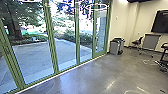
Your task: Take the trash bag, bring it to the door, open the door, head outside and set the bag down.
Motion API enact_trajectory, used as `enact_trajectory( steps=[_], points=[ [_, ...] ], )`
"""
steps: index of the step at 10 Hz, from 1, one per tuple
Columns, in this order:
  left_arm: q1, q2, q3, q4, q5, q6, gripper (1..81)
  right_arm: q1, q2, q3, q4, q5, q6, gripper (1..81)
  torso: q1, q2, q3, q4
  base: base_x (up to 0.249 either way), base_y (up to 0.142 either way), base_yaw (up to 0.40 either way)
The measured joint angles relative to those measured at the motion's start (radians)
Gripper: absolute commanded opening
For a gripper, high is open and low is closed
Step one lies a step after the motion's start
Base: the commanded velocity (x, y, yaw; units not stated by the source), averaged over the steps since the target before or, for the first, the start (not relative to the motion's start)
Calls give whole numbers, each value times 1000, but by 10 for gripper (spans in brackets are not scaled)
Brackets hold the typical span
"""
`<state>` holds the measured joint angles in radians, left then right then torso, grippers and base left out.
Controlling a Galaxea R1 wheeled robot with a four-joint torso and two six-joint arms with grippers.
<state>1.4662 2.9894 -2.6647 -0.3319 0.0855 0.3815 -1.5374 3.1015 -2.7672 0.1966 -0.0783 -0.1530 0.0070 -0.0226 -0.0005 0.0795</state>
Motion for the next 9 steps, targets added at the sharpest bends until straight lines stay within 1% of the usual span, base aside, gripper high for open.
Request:
enact_trajectory(
  steps=[5, 9],
  points=[
    [0, 0, 0, 1, 0, 0, 10, 0, -1, 0, 0, 0, -1, 811, 0, 0, 0, 0, 107, -69, 0],
    [-1, 0, 0, 1, -1, 0, 10, 0, -1, 0, 0, -1, -1, 811, 0, 0, 0, 0, 107, 0, 0]
  ],
)
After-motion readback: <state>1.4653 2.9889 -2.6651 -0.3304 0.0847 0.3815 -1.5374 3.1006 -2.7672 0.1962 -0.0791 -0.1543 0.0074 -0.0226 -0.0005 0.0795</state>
